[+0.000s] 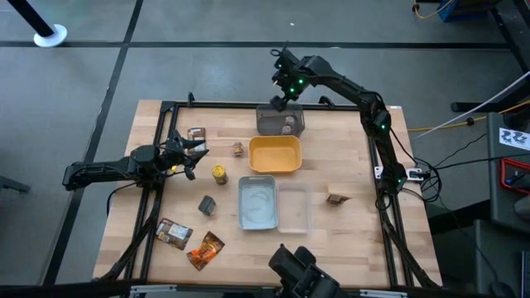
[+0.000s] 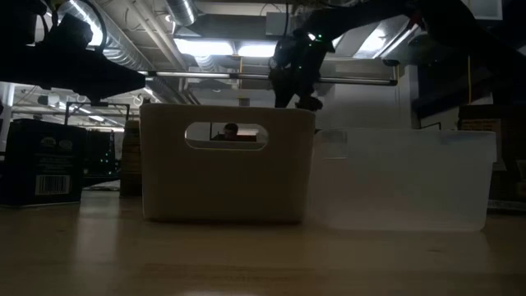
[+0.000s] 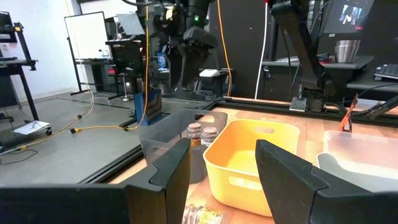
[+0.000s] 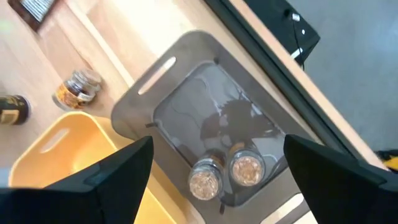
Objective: Sort spices by type
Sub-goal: Put the top brown seasoning bottle into the black transparent bin
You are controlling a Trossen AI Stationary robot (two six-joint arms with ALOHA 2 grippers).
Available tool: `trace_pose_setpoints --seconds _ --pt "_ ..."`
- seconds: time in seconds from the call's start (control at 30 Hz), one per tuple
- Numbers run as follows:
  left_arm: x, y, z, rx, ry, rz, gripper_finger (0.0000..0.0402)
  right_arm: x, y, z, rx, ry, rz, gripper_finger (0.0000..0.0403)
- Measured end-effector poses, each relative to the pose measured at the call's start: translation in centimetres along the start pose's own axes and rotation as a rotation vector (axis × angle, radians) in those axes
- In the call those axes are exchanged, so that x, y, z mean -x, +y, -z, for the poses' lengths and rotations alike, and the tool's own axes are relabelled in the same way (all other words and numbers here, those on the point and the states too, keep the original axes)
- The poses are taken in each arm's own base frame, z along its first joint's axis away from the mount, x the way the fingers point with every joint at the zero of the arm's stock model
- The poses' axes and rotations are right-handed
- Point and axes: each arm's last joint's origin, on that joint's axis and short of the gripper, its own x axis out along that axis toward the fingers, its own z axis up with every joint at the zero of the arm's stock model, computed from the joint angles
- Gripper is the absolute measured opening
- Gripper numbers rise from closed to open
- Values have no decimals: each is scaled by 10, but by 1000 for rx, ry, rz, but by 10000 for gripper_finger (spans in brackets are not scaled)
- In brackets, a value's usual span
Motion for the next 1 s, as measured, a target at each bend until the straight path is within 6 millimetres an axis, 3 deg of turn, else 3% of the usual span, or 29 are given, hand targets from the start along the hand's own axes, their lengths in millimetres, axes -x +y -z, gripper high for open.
trace_pose_setpoints --seconds 0.4,0.73,1.0 --pt "0 0 0 2 0 0 166 17 2 11 12 128 7 358" --pt "0 0 -1 127 -5 -3 166 22 2 22 61 230 6 358" --pt "0 2 -10 351 -105 -52 166 55 7 25 106 157 61 358"
